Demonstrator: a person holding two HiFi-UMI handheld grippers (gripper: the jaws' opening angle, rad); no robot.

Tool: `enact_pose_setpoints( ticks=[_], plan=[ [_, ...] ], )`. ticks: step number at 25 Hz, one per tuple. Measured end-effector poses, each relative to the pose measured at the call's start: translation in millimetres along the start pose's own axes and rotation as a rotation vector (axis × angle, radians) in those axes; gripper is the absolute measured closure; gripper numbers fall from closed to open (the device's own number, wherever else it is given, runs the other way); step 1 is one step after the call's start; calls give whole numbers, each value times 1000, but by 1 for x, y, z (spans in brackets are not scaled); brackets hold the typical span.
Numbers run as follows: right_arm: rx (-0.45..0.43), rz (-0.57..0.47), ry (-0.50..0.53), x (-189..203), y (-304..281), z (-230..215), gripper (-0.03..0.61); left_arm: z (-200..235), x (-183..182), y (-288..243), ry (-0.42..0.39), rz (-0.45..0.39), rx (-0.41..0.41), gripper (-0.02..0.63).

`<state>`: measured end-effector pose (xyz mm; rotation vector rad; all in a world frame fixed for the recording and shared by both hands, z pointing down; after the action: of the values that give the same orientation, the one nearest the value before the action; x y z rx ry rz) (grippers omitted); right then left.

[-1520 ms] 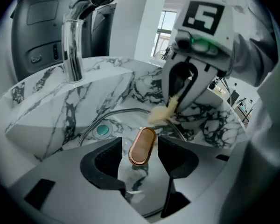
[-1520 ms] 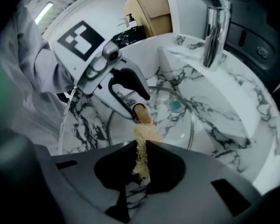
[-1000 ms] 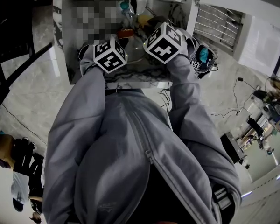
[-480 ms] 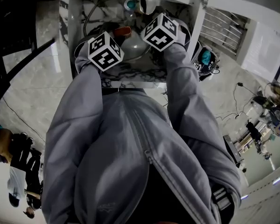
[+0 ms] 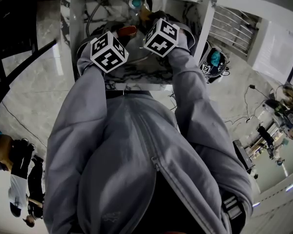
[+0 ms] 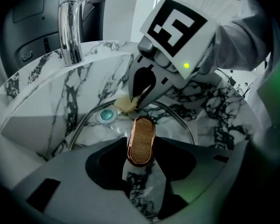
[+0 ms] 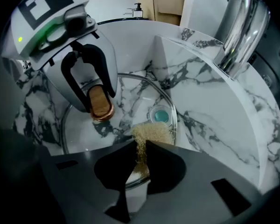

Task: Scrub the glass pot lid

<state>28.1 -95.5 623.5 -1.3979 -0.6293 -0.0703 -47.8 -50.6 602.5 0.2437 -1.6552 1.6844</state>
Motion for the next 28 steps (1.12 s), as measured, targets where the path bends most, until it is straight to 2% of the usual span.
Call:
enact_pose_setpoints(
  ticks=[7, 13, 18, 23, 26, 28],
  plan=[
    [-45, -1, -33, 11, 12, 48, 522, -1, 1, 1, 3, -9, -9, 416],
    [-121, 16, -37, 10, 24, 89, 522, -1, 3, 12, 20, -18, -25, 414],
    [-231, 52, -45, 21, 26, 123, 522, -1, 7, 15, 35, 6, -59, 374],
    [-364, 115, -70, 27, 39, 151, 522, -9, -7, 39, 41, -38, -88, 376],
    [-361, 117, -66, 20, 56, 157, 522, -19, -21, 65, 12, -76, -113, 377],
    [-326, 95, -72, 10, 72, 158, 522, -27, -30, 84, -6, -105, -131, 411]
  ],
)
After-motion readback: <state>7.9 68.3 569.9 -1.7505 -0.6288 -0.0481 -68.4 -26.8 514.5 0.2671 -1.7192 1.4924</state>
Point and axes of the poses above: the fingertips, and each gripper's own axes: y backward along the fingers, z to its left, x out of its underside, the point moved 2 cm from there along y, backward along the fingers, and after that the axes turned 11 degrees about -z, right-handed, at the moved point
